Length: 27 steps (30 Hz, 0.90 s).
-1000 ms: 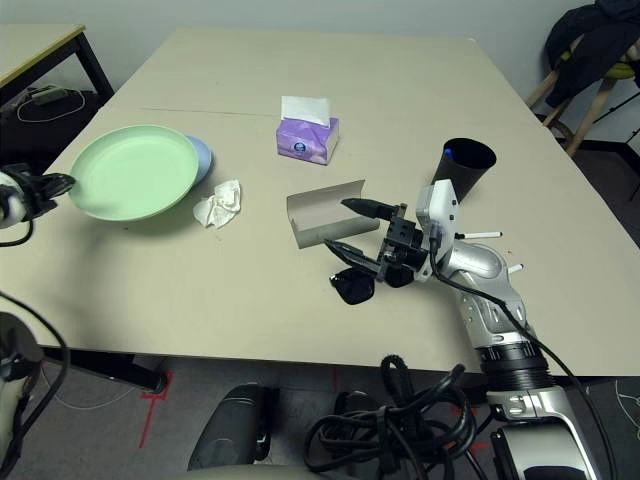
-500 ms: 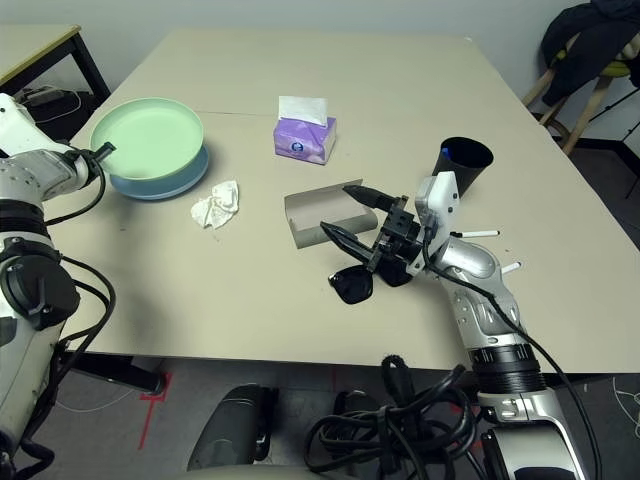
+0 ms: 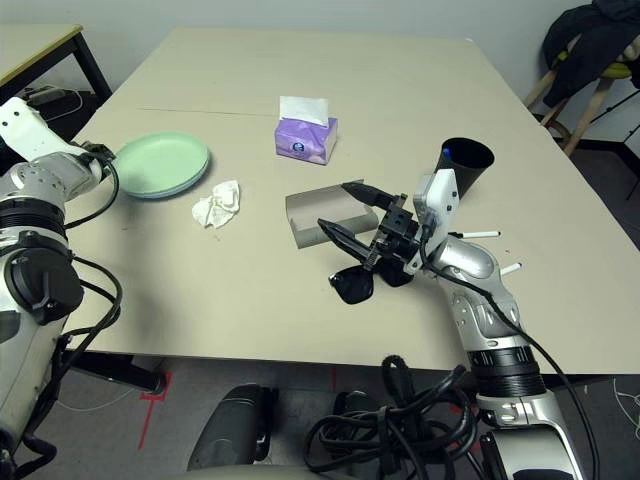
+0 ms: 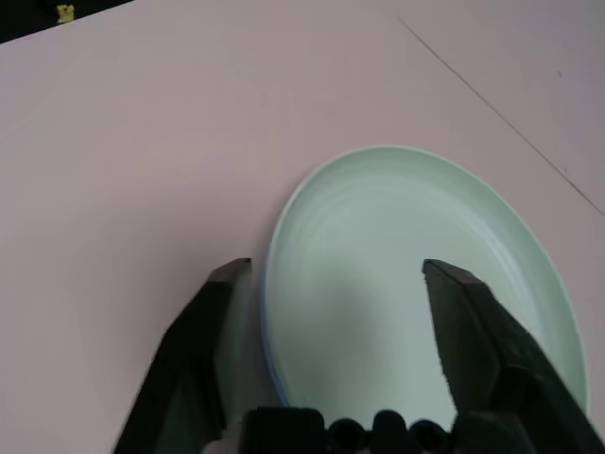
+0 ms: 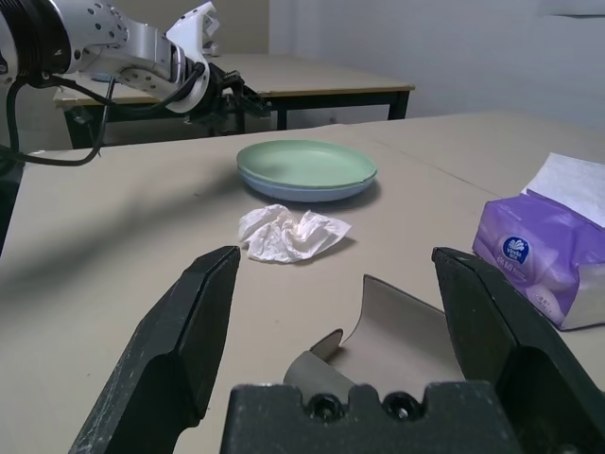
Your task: Organize and tidy the items on the table.
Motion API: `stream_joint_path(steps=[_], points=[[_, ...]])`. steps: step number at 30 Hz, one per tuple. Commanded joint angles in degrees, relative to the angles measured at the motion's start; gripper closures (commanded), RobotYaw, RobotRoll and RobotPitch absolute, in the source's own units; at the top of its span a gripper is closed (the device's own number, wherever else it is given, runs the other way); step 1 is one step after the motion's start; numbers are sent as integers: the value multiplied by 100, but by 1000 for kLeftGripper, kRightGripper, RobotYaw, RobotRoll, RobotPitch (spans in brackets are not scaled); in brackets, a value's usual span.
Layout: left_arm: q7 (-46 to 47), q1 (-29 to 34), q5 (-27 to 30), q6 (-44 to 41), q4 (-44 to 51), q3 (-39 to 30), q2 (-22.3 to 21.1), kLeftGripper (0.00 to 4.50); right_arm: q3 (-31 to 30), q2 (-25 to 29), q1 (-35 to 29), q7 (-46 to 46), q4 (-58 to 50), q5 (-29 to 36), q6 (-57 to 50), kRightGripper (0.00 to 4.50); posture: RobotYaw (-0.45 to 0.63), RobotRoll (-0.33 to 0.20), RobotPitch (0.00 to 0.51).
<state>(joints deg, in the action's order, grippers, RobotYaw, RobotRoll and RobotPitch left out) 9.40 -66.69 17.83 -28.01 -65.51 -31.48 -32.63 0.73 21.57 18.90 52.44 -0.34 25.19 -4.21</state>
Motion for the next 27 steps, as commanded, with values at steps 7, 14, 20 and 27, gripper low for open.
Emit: stream_joint_path(steps=[7,14,20,27], points=[[-3022,890,-199,-538,1779,1600,4,19,-12,87,-63,-110,-64,-100,-117,0,161,0,62],[-4622,2079,-456,-475,3480,2673,-178,19,-30,42,-67,-149,-2,-153,-93,0,167,0,66],[-5559,2414,-680,-503,3750,3332,-451,19,-44,22,-78,-187,-86,-160,-127,0,160,0,63],[-5766,2530,-903,-518,3765,3550,-430,19,-47,34,-67,-273,-238,-143,-229,0,150,0,58]])
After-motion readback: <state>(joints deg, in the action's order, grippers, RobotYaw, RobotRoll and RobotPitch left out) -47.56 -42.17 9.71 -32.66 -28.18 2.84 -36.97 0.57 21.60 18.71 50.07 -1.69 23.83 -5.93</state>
